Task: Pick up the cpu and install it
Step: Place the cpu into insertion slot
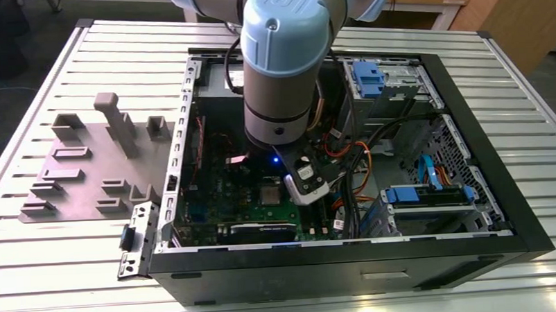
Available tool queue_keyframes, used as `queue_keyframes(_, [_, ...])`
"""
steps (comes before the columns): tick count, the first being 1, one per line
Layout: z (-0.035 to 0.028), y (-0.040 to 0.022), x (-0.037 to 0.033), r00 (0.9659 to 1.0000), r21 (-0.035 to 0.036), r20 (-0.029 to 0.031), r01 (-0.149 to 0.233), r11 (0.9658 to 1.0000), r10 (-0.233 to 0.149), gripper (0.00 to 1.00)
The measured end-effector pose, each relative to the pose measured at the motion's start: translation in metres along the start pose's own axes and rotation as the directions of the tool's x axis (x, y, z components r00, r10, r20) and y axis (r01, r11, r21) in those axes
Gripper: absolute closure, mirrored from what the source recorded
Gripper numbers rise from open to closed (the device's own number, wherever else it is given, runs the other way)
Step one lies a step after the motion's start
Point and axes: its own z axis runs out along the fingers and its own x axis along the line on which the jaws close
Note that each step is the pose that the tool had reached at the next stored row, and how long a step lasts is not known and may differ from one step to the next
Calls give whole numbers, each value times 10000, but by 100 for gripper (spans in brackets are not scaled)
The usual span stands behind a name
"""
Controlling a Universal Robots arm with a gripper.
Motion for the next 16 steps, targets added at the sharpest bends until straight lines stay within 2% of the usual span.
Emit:
queue_keyframes(4, [-14,0,-6,10000,-2,-35,-1,10000,1,45])
queue_keyframes(14, [-15,0,-11,10000,-1,-37,-1,10000,1,45])
queue_keyframes(15, [-15,0,-13,10000,-1,-36,0,10000,0,47])
queue_keyframes(16, [-16,-1,-14,10000,2,-37,2,10000,-2,53])
